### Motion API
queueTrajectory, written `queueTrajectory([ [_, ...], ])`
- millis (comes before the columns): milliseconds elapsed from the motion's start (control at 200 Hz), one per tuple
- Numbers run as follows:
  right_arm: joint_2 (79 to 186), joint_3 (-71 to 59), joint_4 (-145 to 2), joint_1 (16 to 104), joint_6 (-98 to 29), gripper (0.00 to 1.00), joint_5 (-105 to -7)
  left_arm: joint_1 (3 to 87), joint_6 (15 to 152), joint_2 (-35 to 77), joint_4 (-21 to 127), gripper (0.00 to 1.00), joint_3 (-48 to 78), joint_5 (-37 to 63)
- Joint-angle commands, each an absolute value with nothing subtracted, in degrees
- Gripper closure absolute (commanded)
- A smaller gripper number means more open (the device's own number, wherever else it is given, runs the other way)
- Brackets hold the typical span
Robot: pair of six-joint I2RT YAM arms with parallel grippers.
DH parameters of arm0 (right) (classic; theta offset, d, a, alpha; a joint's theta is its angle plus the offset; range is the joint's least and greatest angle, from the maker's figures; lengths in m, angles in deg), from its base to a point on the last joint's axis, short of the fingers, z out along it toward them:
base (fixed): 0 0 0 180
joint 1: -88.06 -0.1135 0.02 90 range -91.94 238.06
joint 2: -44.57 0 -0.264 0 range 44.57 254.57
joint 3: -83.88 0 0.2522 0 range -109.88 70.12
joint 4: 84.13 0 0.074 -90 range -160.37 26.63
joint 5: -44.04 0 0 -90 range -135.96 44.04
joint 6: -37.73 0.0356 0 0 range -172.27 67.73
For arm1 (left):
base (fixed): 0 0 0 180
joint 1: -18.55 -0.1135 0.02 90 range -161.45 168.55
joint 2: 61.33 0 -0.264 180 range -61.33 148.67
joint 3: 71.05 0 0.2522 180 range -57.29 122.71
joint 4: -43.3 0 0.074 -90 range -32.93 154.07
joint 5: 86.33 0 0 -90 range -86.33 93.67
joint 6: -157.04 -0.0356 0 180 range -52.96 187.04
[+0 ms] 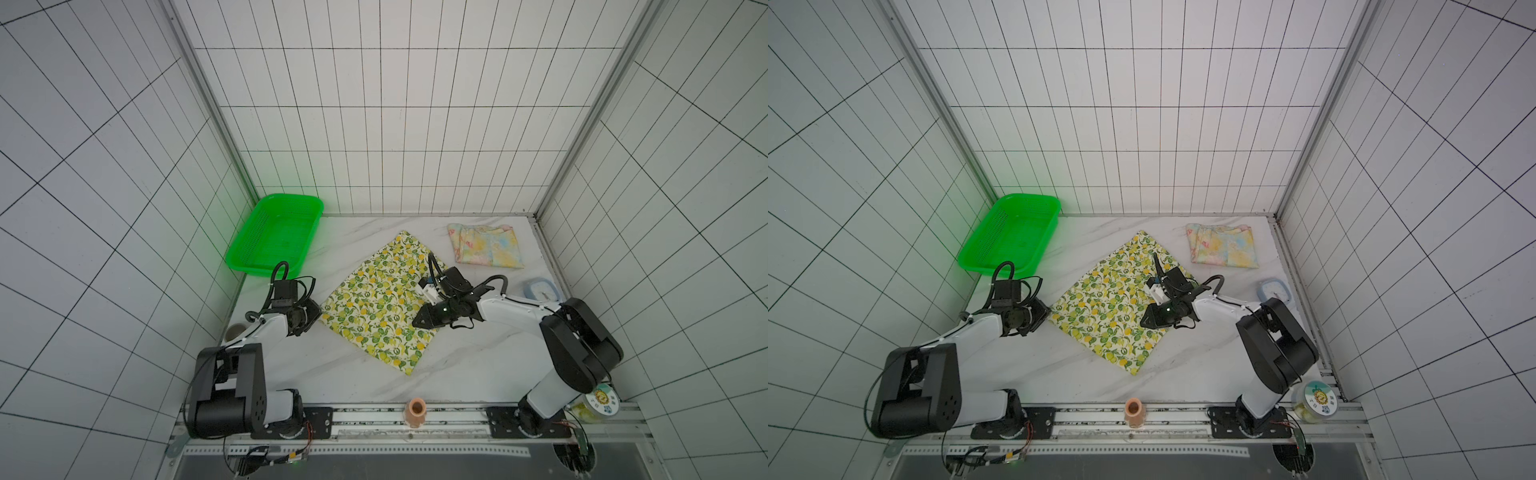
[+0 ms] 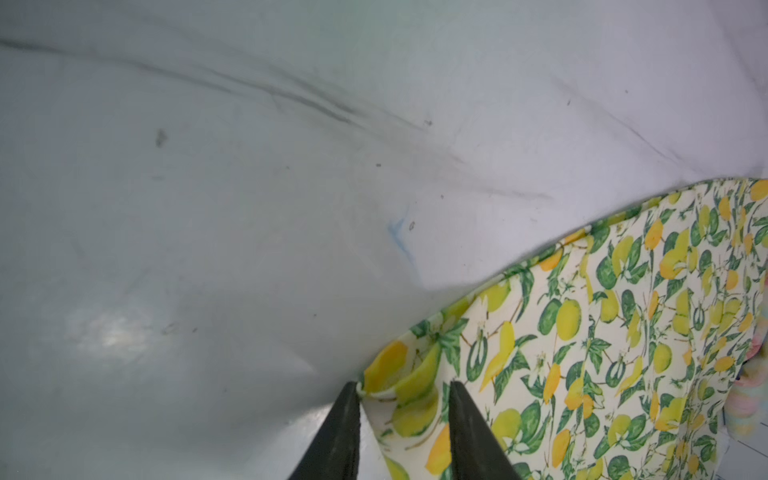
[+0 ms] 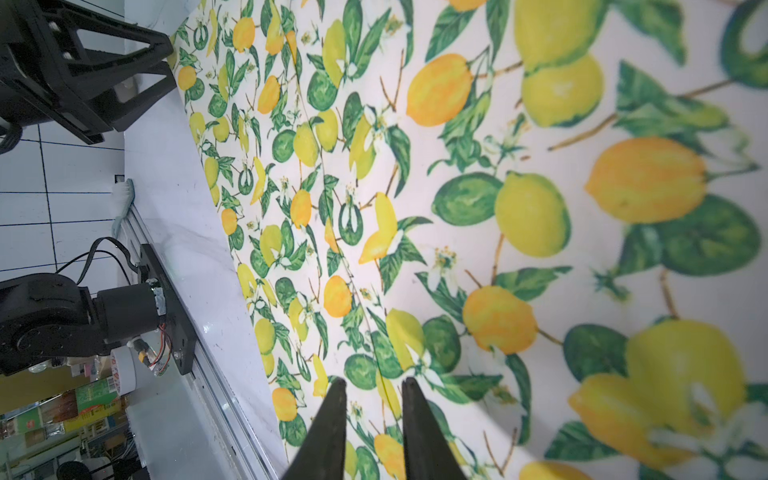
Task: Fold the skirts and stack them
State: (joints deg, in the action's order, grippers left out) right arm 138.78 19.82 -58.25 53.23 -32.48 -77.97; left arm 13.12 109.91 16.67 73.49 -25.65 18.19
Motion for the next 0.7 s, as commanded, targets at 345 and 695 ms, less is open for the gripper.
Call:
queueTrajectory([
  [345, 136.86, 16.29, -54.28, 52.99, -34.58, 0.75, -75.64, 12.75, 110.19, 16.32, 70.46, 0.7, -28.08, 17.38],
  [695, 133.67, 15.74, -49.49, 47.98, -39.43, 0.64, -67.61, 12.75, 109.84, 15.37, 69.59, 1.0, -27.43, 18.84],
])
